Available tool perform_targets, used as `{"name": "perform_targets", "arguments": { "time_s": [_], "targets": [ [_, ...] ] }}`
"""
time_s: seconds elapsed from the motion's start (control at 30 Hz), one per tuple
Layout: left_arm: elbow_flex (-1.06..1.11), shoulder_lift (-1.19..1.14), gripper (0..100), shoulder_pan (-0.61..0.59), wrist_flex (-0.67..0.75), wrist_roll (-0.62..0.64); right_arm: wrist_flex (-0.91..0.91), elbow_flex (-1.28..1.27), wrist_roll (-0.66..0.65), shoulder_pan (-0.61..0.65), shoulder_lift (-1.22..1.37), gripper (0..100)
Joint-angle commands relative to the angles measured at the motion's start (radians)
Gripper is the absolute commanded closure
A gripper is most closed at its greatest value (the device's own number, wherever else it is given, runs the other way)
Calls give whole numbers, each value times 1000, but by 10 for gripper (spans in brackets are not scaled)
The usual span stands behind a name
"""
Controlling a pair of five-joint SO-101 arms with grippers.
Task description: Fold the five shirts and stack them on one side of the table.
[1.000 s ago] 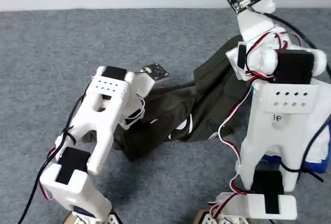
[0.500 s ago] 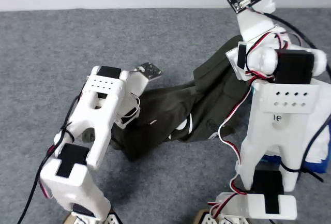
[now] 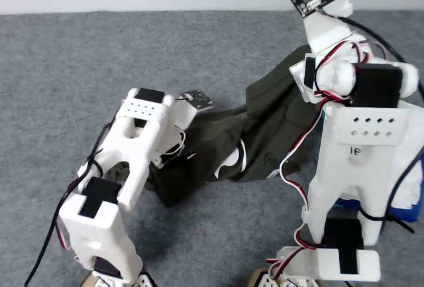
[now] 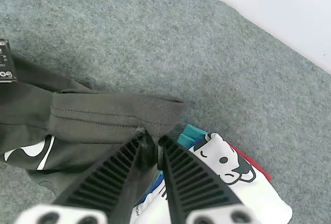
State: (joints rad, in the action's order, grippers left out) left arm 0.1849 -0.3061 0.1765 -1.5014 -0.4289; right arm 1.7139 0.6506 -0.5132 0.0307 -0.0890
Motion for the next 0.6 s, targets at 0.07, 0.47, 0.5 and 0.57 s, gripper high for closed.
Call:
{"name": "perform_targets", "arguments": {
  "time_s": [0.07, 0.47, 0.5, 0.57],
  "targets": [
    [-101, 37, 995, 17, -63, 5, 1, 6, 5, 5, -5, 988],
    [-269, 161, 995, -46, -227, 6, -7, 6, 6, 5, -4, 988],
    [-251, 161, 994, -38, -224, 5, -7, 6, 8, 5, -4, 988],
    [-217, 160, 986, -20, -221, 3, -7, 6, 8, 5, -4, 988]
  ]
}}
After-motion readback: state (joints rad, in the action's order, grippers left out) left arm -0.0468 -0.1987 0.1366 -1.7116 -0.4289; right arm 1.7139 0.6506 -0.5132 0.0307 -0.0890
